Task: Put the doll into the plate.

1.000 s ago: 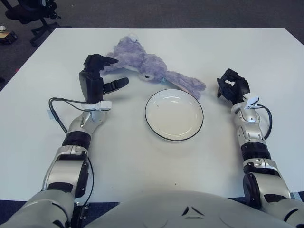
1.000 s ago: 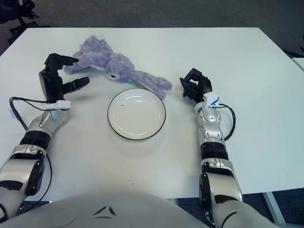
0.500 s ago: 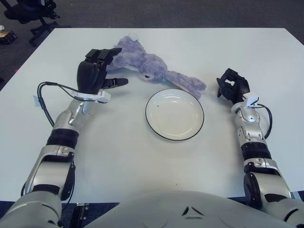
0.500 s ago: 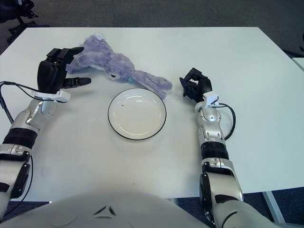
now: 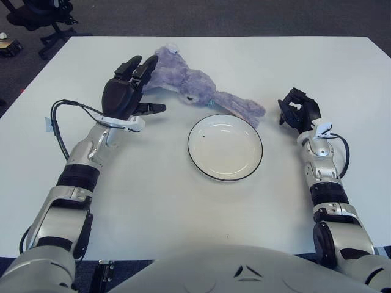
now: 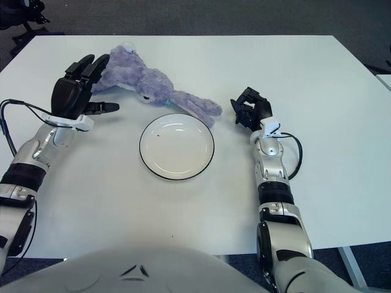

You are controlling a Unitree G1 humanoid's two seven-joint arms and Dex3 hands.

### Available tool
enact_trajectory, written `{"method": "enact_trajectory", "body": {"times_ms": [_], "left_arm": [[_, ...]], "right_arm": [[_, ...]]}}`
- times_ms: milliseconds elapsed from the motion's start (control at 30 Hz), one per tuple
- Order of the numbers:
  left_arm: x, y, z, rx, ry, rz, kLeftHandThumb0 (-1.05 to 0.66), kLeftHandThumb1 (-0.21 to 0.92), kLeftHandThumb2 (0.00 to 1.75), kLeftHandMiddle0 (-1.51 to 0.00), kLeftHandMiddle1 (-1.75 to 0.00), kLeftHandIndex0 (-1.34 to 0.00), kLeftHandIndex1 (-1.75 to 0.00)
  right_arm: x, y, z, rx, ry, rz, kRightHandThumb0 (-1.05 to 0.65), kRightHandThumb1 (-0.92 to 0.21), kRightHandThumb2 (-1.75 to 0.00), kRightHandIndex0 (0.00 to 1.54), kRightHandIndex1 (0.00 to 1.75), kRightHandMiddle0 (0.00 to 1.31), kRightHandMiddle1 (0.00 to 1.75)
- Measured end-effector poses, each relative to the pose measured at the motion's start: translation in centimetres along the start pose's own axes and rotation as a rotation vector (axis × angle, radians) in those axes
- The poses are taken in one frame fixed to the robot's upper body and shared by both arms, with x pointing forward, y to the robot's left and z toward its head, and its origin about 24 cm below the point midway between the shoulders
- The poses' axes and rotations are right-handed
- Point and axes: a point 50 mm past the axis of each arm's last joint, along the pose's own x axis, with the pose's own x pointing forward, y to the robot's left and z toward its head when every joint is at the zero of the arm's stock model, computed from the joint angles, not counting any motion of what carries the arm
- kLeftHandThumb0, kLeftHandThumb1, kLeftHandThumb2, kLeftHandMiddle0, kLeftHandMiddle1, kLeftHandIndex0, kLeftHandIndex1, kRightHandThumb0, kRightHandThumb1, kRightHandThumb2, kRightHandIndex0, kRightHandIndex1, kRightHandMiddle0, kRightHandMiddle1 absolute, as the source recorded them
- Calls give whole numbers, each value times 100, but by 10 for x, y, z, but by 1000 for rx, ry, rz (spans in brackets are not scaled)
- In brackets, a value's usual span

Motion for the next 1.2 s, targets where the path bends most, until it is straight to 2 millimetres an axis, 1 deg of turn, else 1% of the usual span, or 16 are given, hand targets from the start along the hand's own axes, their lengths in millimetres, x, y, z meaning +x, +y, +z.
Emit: {"method": "enact_trajectory", "body": {"times_ms": [367, 900, 1200], "left_arm": [[3, 0, -1, 38, 15, -4, -84, 92, 27, -36, 0, -24, 0], [16, 1, -6, 61, 53, 1, -85, 92, 27, -37, -1, -23, 0], [24, 1, -12, 121, 102, 23, -86, 92, 29, -39, -1, -24, 0]], "right_arm": [[0, 0, -1, 0, 0, 11, -37, -92, -32, 101, 175, 70, 175], [1, 1, 0, 2, 1, 22, -37, -92, -32, 100, 175, 69, 175], [2, 1, 0, 3, 7, 28, -37, -92, -33, 100, 175, 70, 175]]}}
